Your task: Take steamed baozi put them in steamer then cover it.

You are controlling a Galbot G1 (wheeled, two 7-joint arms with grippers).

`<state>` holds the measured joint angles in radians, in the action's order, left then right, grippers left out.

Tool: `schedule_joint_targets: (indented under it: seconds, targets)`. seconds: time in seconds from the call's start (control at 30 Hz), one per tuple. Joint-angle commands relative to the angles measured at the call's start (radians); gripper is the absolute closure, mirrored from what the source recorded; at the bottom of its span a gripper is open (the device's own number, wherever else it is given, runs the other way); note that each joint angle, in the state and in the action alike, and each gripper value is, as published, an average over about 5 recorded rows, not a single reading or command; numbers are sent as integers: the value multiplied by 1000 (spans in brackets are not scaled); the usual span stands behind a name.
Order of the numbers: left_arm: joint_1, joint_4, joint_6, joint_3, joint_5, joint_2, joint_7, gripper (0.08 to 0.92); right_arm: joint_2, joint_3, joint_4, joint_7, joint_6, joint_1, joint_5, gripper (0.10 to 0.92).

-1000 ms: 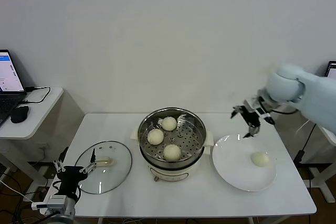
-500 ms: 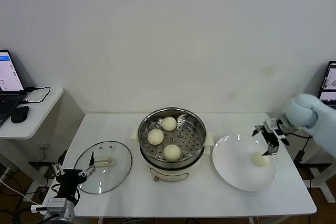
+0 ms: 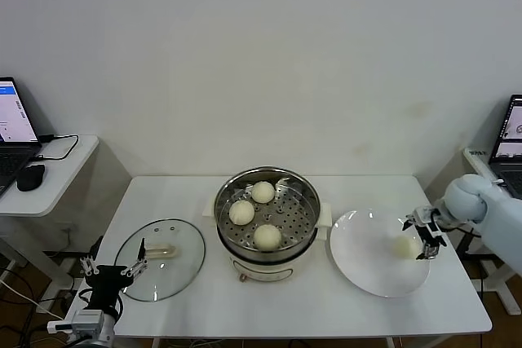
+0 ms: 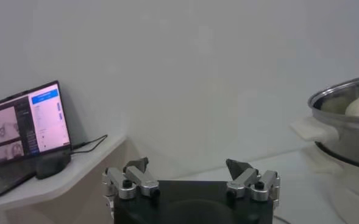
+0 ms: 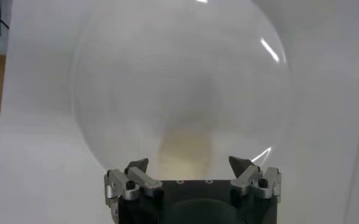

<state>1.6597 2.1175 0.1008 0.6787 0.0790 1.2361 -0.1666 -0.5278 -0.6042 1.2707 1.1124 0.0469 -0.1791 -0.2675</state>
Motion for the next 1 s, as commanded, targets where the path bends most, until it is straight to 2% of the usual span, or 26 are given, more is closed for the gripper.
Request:
schedule_joint_targets:
  seconds: [0.03, 0.6, 1.0]
  targets:
    - [1, -2, 0, -2, 0, 1, 1, 177, -52, 77, -65, -28, -4, -84, -86, 239]
    - [-8, -10, 1, -6, -2, 3, -1, 177, -84, 99, -86, -39, 4, -90, -108, 348]
    - [-9, -6, 0, -9, -5, 4, -3, 177, -29, 49, -6, -25, 22, -12, -43, 436]
